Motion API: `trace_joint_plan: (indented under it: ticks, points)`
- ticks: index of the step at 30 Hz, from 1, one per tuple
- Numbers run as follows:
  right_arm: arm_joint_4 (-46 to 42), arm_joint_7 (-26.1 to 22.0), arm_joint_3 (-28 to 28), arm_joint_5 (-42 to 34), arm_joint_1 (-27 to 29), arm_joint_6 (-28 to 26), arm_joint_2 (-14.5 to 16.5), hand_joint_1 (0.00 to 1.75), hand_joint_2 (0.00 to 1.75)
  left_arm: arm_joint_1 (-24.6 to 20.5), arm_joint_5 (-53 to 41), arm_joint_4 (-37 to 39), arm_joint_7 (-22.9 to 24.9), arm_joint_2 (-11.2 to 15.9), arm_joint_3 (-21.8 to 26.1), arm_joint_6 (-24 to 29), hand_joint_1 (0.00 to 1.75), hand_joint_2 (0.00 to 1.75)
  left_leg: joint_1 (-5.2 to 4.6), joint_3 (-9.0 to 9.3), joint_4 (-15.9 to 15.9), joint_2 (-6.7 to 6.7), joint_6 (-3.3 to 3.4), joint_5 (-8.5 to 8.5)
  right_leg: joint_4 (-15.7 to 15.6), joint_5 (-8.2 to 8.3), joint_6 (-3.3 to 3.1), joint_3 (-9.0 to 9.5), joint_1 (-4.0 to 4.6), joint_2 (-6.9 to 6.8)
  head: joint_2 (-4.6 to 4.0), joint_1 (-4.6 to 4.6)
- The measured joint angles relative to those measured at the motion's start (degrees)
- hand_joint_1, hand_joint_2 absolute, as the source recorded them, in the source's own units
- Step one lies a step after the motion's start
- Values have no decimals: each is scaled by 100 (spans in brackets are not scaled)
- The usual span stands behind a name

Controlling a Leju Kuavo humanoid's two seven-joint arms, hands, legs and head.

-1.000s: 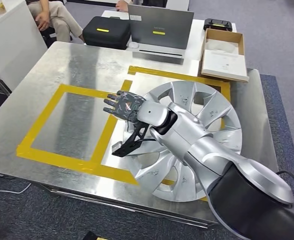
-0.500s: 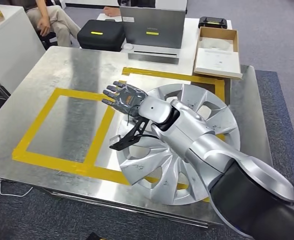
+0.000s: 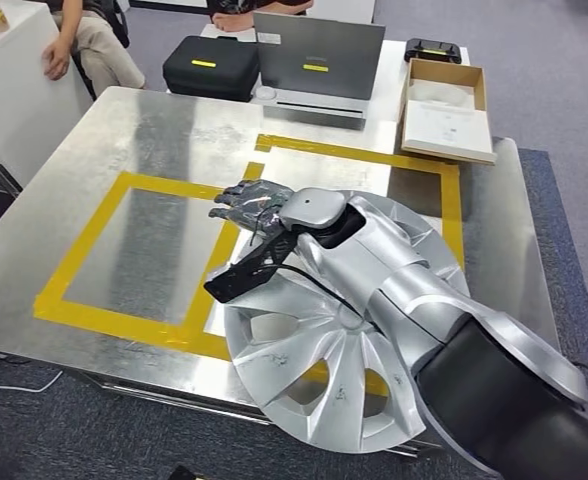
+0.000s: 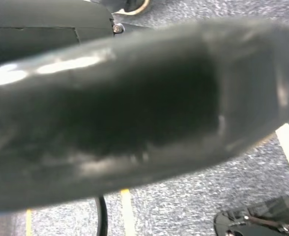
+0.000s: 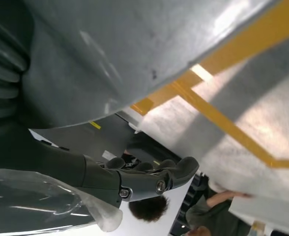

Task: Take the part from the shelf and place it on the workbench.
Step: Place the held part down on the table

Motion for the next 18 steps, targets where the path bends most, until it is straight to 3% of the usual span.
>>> trace_joint_plan:
  ticks: [2,4,5,7,9,12,14,15,18]
  points:
    - [-12,-15,-267,-437,12,-354,-11,0,0,1,-10,0,-34,-2,-2,-30,0,0,-14,-2,2,5,33,-3,759,-338,9,-358,2,-4,-1,13]
    - [-69,-88,-658,-909,29,-927,-38,0,0,3,-18,0,-63,0,-4,-42,0,0,-30,0,5,7,43,-9,1225,-426,2,-599,5,-5,-1,14]
    - [-121,-139,-865,-1085,18,-1207,-53,0,0,4,-19,0,-68,1,-4,-43,0,0,-38,6,7,3,46,-11,1146,-310,-13,-572,6,-5,-1,14]
    - [-255,-241,-1226,-1303,-72,-1590,-70,0,0,5,-19,0,-68,-2,-6,-42,0,0,-51,18,12,-8,46,-19,442,91,-74,-257,17,-6,-1,15]
    - [-390,-322,-1493,-1413,-231,-1752,-67,0,0,3,-19,0,-68,-4,-7,-42,0,0,-76,-1,33,-14,24,-25,-209,312,-128,71,37,-10,-1,11]
    - [-547,-352,-1762,-1470,-457,-1767,-52,0,0,11,-19,0,-68,-2,-9,-45,0,0,-77,-28,37,-6,-56,-16,-385,304,-160,173,51,1,0,6]
    - [-631,-347,-1876,-1479,-544,-1752,-44,0,0,14,-19,0,-68,1,-9,-45,0,0,-68,-59,139,-1,-126,-110,-419,324,-200,204,26,-4,-1,-6]
    - [-664,-345,-1913,-1481,-574,-1750,-36,0,0,12,-19,0,-68,3,-9,-45,0,0,-61,-135,336,1,-160,-237,-439,333,-220,222,8,-11,-1,-15]
    - [-711,-346,-1977,-1479,-607,-1753,-20,0,0,15,-19,0,-68,6,-9,-45,0,0,-27,-575,1356,4,-235,-701,-440,328,-244,241,4,-17,-1,-30]
